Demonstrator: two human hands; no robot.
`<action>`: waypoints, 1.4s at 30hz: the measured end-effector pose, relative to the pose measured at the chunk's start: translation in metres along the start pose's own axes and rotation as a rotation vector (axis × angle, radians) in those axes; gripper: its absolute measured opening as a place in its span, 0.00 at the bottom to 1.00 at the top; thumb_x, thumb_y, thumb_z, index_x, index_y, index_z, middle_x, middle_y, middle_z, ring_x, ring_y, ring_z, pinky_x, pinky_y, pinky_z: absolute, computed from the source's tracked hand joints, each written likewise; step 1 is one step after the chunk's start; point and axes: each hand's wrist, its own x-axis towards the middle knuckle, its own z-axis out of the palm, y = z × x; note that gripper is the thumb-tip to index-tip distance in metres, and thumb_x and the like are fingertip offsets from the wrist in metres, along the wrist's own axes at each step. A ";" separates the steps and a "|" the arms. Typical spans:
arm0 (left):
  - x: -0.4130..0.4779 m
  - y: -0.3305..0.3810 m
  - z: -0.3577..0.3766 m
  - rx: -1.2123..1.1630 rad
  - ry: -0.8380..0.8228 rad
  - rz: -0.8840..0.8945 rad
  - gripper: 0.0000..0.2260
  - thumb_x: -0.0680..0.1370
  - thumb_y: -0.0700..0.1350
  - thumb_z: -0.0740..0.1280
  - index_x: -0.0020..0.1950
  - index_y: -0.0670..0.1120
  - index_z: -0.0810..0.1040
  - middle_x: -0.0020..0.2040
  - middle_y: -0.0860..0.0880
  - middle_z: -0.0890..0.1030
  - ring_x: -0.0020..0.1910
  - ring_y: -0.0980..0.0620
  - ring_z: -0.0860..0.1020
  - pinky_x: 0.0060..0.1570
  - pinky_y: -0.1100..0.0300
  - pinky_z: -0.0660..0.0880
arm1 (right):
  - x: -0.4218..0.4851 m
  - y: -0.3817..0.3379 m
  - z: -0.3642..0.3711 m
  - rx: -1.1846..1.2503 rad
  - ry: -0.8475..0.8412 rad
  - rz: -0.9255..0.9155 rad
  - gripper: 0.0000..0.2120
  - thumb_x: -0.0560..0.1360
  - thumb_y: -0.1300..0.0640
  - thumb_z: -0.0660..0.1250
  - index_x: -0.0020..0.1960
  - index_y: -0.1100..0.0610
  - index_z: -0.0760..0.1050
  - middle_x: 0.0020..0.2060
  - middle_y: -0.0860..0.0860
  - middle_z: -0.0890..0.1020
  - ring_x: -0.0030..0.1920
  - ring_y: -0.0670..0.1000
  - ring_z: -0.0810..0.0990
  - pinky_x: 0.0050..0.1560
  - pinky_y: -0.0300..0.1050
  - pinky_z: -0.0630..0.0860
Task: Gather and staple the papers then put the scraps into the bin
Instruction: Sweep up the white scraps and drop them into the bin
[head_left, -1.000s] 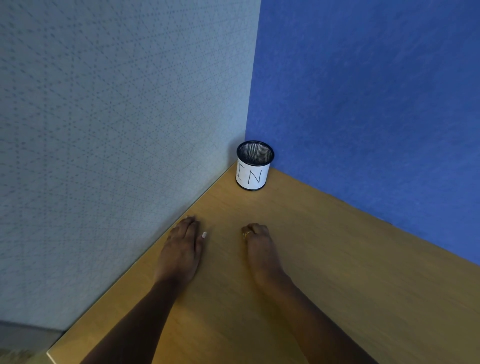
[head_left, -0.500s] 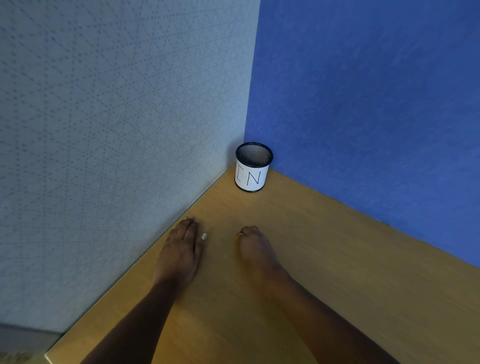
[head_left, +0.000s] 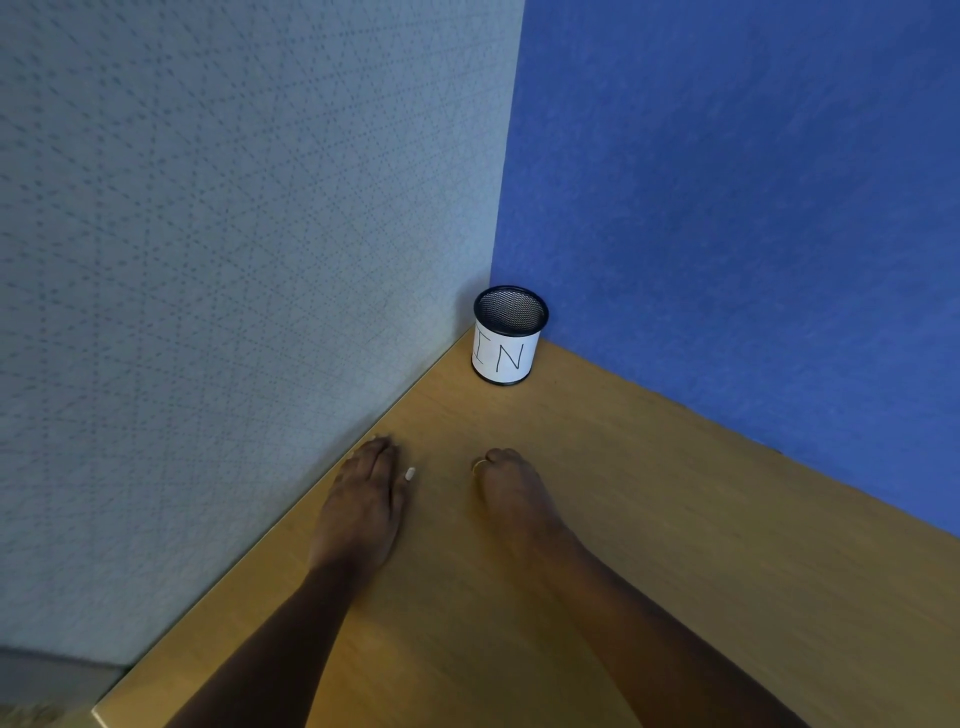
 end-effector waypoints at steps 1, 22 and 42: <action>0.000 0.001 -0.001 0.000 -0.003 -0.003 0.28 0.79 0.60 0.48 0.72 0.45 0.62 0.74 0.47 0.64 0.73 0.50 0.61 0.70 0.54 0.60 | 0.000 0.001 -0.001 0.002 0.006 0.003 0.16 0.78 0.68 0.54 0.62 0.64 0.72 0.58 0.59 0.76 0.59 0.55 0.72 0.57 0.46 0.71; -0.001 0.002 0.000 0.015 0.013 -0.010 0.35 0.74 0.64 0.41 0.72 0.45 0.64 0.73 0.48 0.65 0.73 0.50 0.62 0.70 0.54 0.61 | 0.068 0.072 -0.079 1.824 0.375 0.594 0.04 0.70 0.70 0.68 0.45 0.66 0.78 0.38 0.55 0.82 0.41 0.48 0.80 0.38 0.33 0.81; -0.001 0.001 0.001 0.012 0.015 -0.006 0.31 0.76 0.62 0.44 0.71 0.45 0.65 0.73 0.47 0.65 0.73 0.50 0.62 0.70 0.54 0.60 | 0.121 0.062 -0.106 0.699 0.531 0.454 0.07 0.72 0.69 0.67 0.47 0.64 0.82 0.48 0.58 0.84 0.50 0.53 0.81 0.44 0.37 0.75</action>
